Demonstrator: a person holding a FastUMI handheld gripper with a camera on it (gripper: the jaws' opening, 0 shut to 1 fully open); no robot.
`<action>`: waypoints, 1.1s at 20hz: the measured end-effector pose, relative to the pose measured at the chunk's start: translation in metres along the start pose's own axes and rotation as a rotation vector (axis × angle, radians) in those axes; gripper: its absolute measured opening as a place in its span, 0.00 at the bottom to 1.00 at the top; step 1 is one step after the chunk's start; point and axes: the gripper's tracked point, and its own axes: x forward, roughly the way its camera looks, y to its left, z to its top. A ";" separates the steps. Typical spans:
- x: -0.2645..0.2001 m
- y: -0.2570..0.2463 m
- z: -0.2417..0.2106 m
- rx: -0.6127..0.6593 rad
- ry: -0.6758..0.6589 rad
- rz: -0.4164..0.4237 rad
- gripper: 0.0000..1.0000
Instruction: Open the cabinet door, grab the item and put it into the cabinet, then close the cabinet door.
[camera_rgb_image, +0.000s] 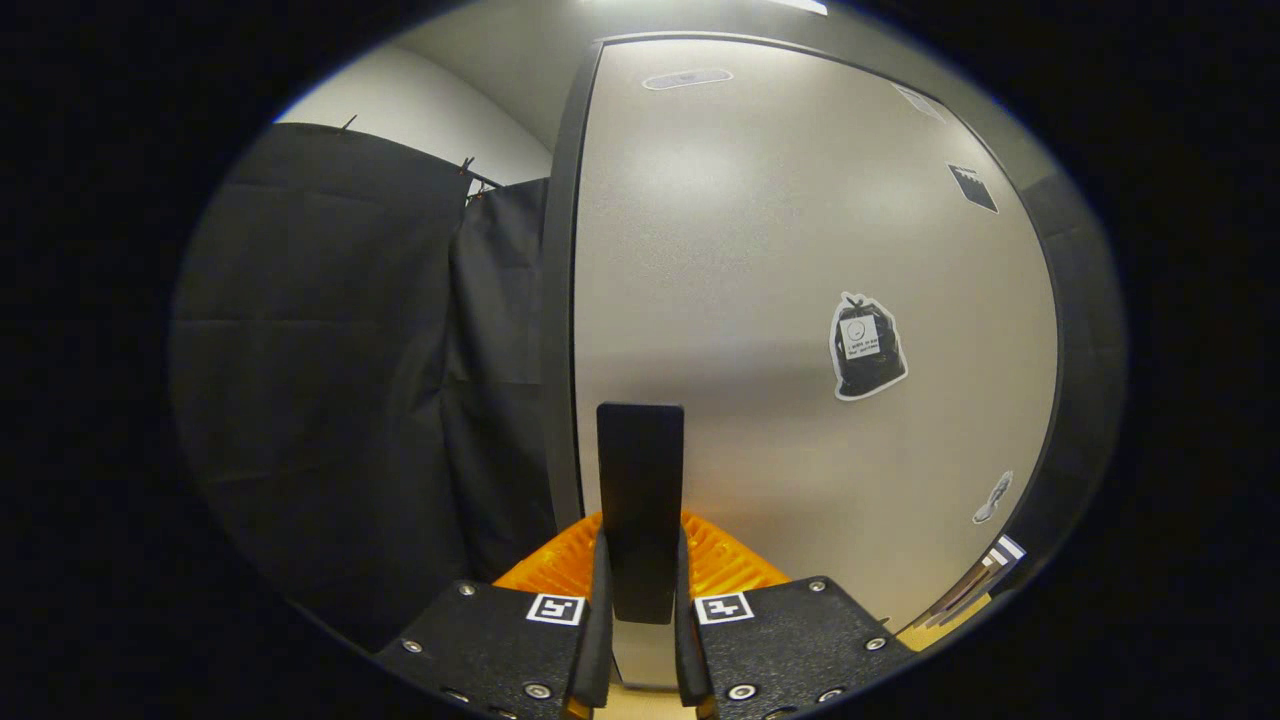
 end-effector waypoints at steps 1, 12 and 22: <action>-0.001 0.000 0.000 -0.004 0.003 0.006 0.24; -0.036 0.008 0.004 -0.007 0.008 0.069 0.24; -0.075 0.001 0.008 -0.010 0.020 0.093 0.24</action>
